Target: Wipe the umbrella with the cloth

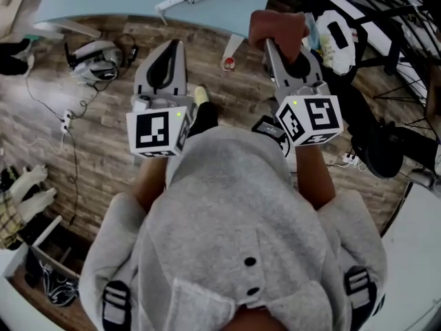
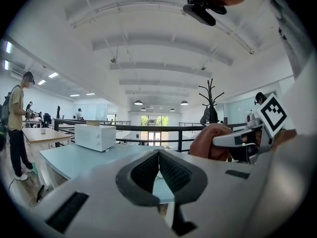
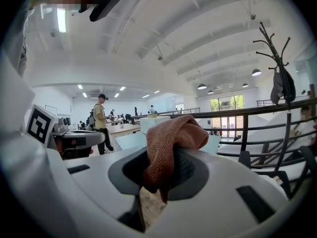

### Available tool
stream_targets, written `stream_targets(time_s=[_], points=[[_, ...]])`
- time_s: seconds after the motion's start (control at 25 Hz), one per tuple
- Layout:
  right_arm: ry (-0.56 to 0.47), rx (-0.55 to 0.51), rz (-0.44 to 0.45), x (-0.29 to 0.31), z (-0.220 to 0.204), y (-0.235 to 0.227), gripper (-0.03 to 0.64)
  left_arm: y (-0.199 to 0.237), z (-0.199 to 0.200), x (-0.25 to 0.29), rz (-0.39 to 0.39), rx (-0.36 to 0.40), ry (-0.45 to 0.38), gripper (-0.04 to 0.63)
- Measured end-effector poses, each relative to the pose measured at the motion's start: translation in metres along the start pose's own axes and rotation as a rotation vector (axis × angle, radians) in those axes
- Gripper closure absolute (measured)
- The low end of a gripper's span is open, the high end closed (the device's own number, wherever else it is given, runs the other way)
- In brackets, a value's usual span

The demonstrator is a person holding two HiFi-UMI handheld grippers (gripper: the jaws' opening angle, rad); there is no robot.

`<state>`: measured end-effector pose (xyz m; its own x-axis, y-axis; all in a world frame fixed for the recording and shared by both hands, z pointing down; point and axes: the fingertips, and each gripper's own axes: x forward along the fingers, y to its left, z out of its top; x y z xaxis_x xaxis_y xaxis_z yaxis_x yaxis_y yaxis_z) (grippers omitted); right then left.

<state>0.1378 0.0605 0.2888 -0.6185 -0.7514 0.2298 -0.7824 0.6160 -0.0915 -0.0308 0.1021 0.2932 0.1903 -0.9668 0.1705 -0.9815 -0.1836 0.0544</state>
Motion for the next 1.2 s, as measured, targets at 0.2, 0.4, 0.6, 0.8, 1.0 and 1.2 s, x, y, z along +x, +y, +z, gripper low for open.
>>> stream_targets(time_s=[0.2,0.4,0.6,0.8,1.0,1.2], points=[[0.008,-0.005,-0.014,0.023,0.01,-0.001,0.538,0.016,0.007,0.018,-0.021,-0.009,-0.009,0.578],[0.02,-0.014,-0.04,0.043,0.017,-0.004,0.538,0.029,0.013,0.035,-0.042,-0.01,0.0,0.578],[0.016,-0.014,-0.065,0.064,0.023,-0.005,0.538,0.043,0.018,0.055,-0.073,0.005,0.008,0.578],[0.019,-0.009,-0.101,0.078,0.024,-0.007,0.538,0.054,0.018,0.069,-0.112,0.016,0.006,0.578],[0.007,-0.003,-0.125,0.092,0.028,-0.006,0.538,0.069,0.018,0.078,-0.134,0.023,0.0,0.578],[0.042,-0.017,-0.094,0.106,0.029,-0.003,0.54,0.079,0.018,0.087,-0.141,0.023,0.005,0.578]])
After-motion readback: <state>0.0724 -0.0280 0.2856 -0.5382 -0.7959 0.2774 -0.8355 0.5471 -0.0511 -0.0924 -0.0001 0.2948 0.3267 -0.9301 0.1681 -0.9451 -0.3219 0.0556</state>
